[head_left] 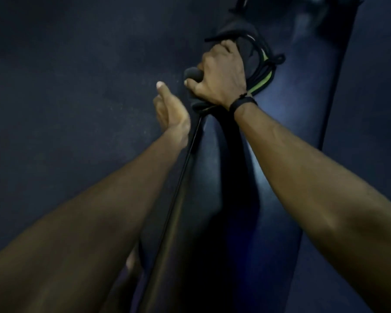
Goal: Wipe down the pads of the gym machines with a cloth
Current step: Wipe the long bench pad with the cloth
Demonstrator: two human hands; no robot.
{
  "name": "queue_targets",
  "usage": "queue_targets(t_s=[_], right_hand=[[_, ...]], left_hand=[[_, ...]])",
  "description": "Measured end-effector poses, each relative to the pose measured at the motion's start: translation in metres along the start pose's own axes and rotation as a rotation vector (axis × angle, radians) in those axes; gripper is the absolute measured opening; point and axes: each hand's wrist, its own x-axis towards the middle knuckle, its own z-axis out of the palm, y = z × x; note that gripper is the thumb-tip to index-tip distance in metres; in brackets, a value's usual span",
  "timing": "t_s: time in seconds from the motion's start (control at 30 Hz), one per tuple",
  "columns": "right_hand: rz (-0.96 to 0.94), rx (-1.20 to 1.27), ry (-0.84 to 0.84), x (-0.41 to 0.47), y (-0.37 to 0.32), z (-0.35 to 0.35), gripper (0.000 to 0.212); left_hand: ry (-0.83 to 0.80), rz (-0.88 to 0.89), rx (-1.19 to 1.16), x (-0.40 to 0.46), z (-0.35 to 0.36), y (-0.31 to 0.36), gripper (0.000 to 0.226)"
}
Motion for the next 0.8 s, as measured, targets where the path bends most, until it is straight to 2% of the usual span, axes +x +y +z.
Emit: queue_targets(t_s=[0.1,0.33,0.57,0.7,0.8], right_hand=[[-0.027,-0.010,-0.042,-0.063,-0.045,0.005,0.054],[-0.090,0.004,-0.108,-0.199,-0.143,0.004,0.050],[-0.103,0.121,-0.192,-0.303,-0.217,0.000,0.046],[-0.090,0.202,-0.196,-0.346,-0.240,0.003,0.045],[-0.095,0.235,-0.207,-0.370,-0.252,0.004,0.039]], left_hand=[[-0.023,0.003,0.042,-0.012,-0.084,-0.039,0.066],[-0.136,0.072,0.184,-0.048,-0.157,-0.065,0.066],[-0.228,0.094,0.304,-0.068,-0.198,-0.086,0.066],[-0.272,0.076,0.387,-0.081,-0.211,-0.108,0.070],[-0.284,0.068,0.417,-0.088,-0.213,-0.122,0.065]])
